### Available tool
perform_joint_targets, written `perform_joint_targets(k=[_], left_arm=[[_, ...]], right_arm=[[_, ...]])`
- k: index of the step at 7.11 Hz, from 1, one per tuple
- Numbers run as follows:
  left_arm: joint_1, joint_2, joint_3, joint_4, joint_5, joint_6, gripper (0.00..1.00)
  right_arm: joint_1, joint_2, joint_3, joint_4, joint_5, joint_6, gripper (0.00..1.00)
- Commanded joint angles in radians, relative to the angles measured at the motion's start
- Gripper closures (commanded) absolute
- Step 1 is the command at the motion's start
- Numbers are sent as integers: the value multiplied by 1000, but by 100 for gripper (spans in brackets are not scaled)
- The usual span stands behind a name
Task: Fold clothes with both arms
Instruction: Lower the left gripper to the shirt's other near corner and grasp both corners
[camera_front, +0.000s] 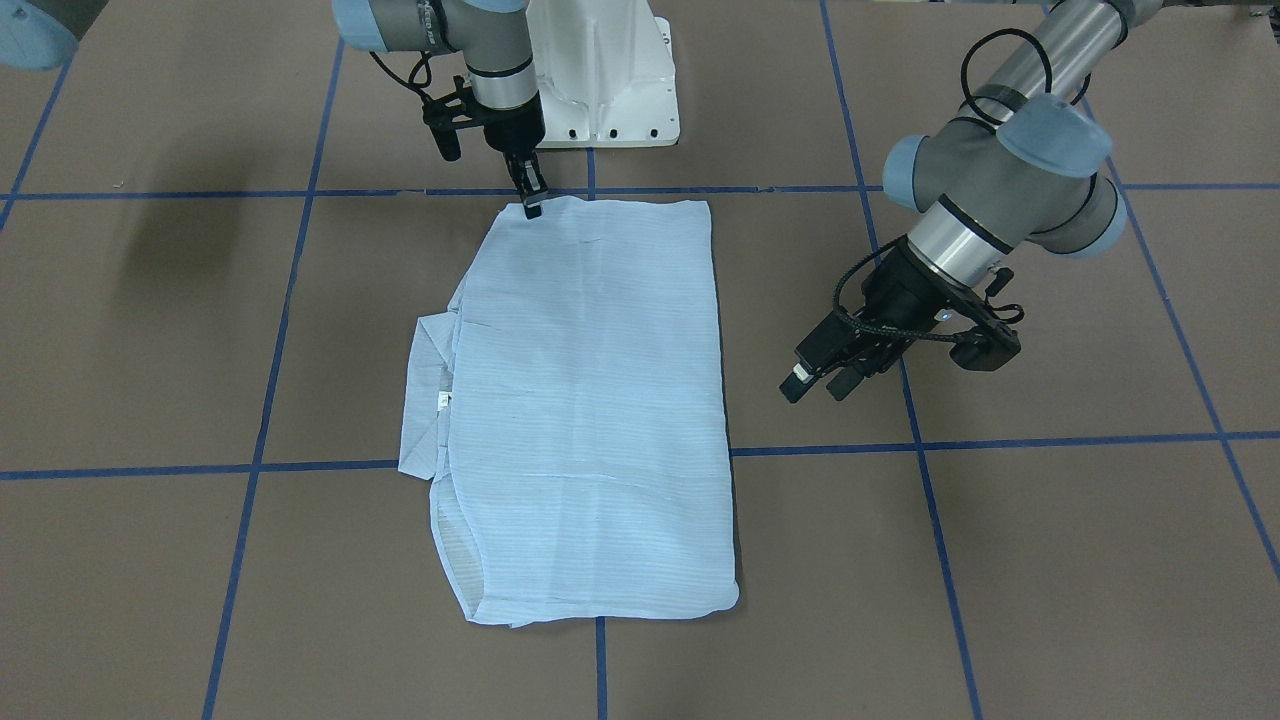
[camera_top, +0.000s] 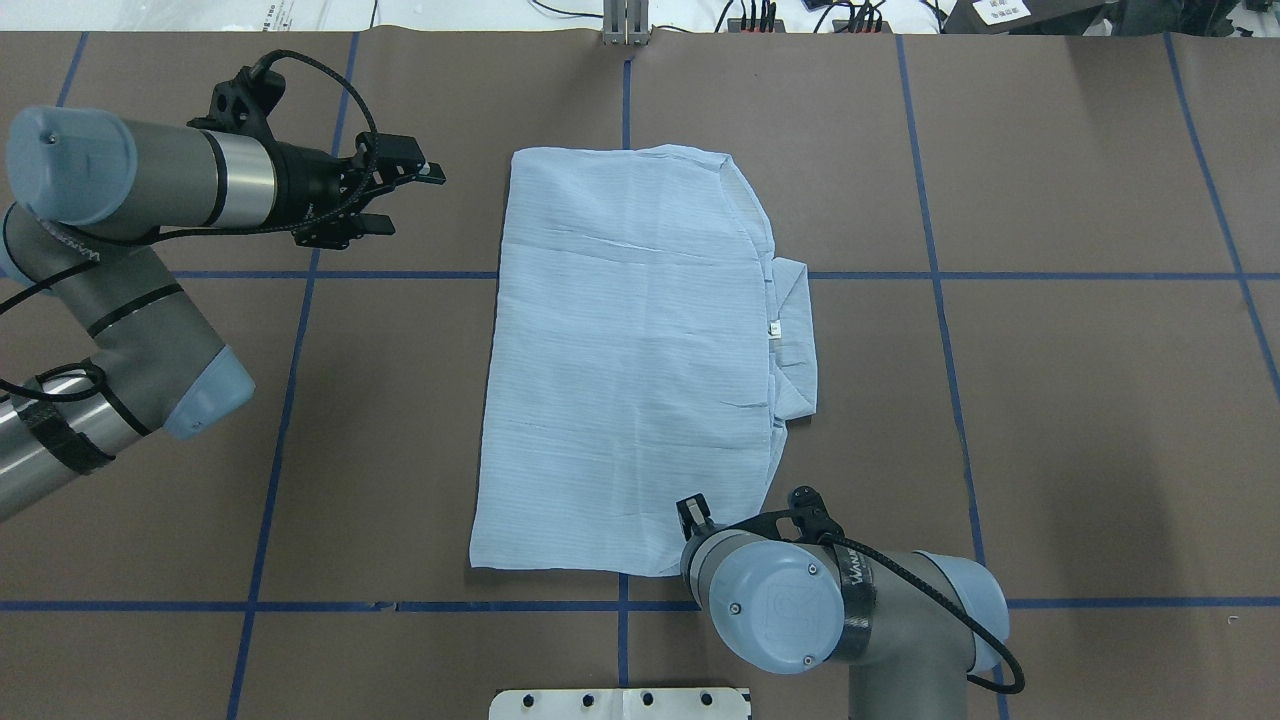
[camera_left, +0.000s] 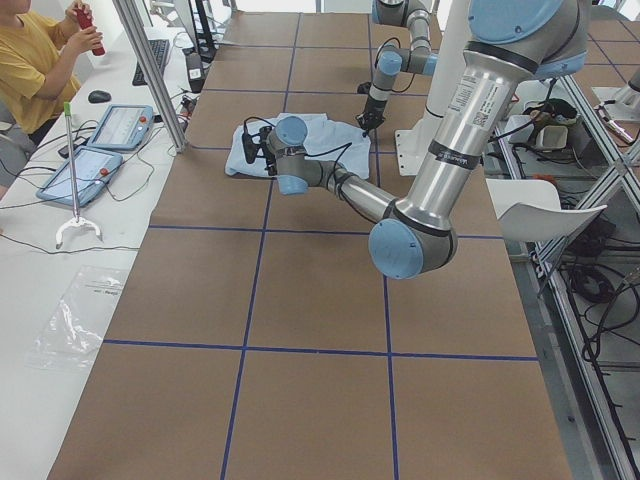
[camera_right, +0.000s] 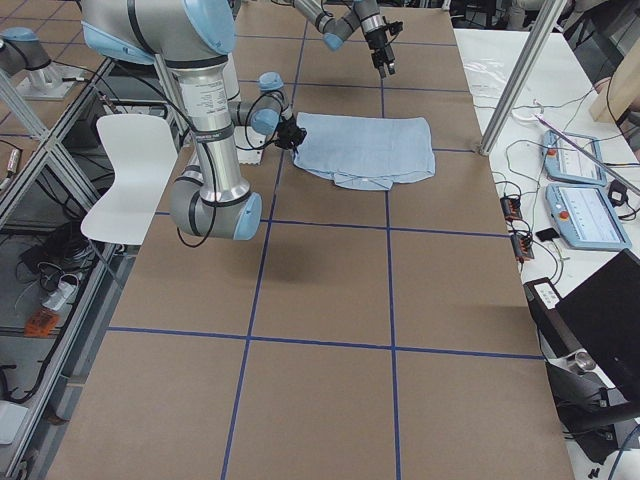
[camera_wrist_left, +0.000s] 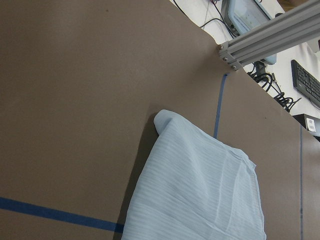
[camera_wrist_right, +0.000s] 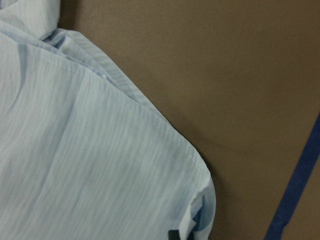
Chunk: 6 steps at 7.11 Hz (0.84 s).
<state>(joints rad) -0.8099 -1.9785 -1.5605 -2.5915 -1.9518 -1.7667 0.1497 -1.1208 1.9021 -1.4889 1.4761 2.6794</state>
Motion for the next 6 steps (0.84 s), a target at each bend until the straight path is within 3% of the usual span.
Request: perform_joint_targets(k=[1, 2, 3, 4, 6], left_arm=[[148, 137, -205, 71, 96, -194, 3], [276, 195, -352, 220, 208, -227, 4], [402, 196, -421, 372, 303, -305, 6], [510, 187, -449, 499, 408, -348, 10], [577, 185, -425, 521, 458, -355, 13]], right_arm=[[8, -10, 43, -11, 13, -1, 100], [8, -16, 43, -11, 13, 0, 100], [7, -17, 43, -11, 13, 0, 100], [7, -17, 43, -11, 13, 0, 100], [5, -17, 45, -11, 13, 0, 100]])
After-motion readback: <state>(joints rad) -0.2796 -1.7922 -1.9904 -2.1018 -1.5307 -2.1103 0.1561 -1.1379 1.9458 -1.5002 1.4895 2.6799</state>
